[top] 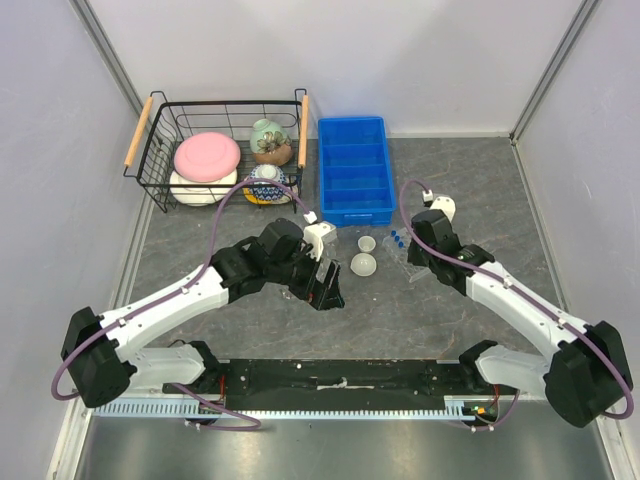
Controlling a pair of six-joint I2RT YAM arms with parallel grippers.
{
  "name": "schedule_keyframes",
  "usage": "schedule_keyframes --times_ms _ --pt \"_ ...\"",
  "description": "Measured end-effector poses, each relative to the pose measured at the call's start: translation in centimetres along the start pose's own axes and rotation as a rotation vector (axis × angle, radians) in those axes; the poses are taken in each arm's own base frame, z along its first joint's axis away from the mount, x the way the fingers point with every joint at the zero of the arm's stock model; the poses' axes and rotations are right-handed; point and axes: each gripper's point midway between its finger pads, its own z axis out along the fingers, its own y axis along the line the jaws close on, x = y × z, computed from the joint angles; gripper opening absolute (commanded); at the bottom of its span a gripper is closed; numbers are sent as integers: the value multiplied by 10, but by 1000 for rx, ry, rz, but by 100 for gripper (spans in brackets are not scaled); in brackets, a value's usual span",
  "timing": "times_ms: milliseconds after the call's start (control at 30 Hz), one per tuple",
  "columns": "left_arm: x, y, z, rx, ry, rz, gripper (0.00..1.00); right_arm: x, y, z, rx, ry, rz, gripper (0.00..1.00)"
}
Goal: Organize the chemistry lab equipment
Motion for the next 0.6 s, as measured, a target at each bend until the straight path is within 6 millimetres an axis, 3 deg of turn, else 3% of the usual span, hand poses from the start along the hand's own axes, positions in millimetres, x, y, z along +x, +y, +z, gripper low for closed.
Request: schedule_keyframes --times_ms 600 --pt "1 1 2 0 8 8 99 -2 1 17 17 -13 -65 0"
